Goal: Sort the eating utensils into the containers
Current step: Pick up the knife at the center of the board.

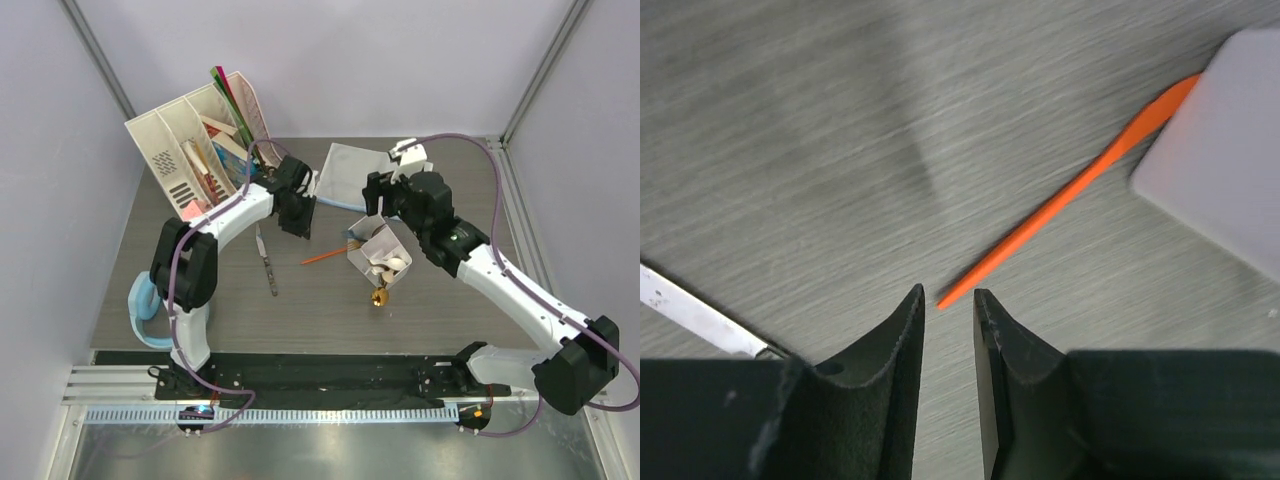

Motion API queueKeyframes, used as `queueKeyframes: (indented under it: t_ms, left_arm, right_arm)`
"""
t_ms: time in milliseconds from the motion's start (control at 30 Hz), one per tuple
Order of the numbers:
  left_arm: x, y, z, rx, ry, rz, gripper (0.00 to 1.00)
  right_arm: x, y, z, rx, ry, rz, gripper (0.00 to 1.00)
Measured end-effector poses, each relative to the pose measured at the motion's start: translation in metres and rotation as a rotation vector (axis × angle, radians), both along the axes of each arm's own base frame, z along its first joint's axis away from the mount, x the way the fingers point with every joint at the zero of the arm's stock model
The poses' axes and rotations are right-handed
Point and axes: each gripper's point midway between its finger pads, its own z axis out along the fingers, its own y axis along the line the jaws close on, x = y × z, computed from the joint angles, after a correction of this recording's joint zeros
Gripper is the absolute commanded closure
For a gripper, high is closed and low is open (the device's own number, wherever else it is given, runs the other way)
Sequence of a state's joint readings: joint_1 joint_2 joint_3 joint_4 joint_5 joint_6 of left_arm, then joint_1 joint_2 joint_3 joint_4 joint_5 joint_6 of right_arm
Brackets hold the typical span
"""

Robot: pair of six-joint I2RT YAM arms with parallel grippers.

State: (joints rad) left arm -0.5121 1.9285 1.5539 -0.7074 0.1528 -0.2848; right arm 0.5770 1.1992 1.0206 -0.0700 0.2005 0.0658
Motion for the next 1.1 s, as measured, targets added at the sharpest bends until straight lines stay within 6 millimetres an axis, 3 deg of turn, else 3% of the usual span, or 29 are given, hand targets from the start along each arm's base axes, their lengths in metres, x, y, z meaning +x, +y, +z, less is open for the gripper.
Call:
queueKeyframes:
  t_ms: [67,200,400,467,633,767,1100]
  left_arm:
    - [-0.007,0.005,-0.013,0.044,0.040,-0.002,0.73]
    - [-0.015,0.019,-0.027,0.115,0.079,0.009,0.71]
    - [-0.027,0.029,-0.040,0.193,0.083,-0.042,0.67]
    - [-0.034,0.027,-0.045,0.223,0.080,-0.080,0.67]
    - [-0.049,0.004,-0.047,0.286,0.021,-0.198,0.66]
    - [-0.052,-0.012,-0.045,0.296,-0.033,-0.259,0.65]
    - [-0.033,-0.013,-0.048,0.308,-0.096,-0.260,0.61]
  right_arm:
    - [0.002,-0.004,0.014,0.009,-0.010,-0.029,0.24]
    - [0.005,-0.029,0.025,0.011,-0.003,-0.121,0.22]
    - [0.028,-0.115,0.035,0.080,0.027,-0.347,0.23]
    - [0.031,-0.133,0.031,0.087,0.042,-0.401,0.23]
    - [0.031,-0.132,0.016,0.100,0.100,-0.403,0.24]
    - [0.030,-0.145,0.004,0.110,0.134,-0.442,0.24]
    - [0.024,-0.164,-0.022,0.111,0.201,-0.501,0.23]
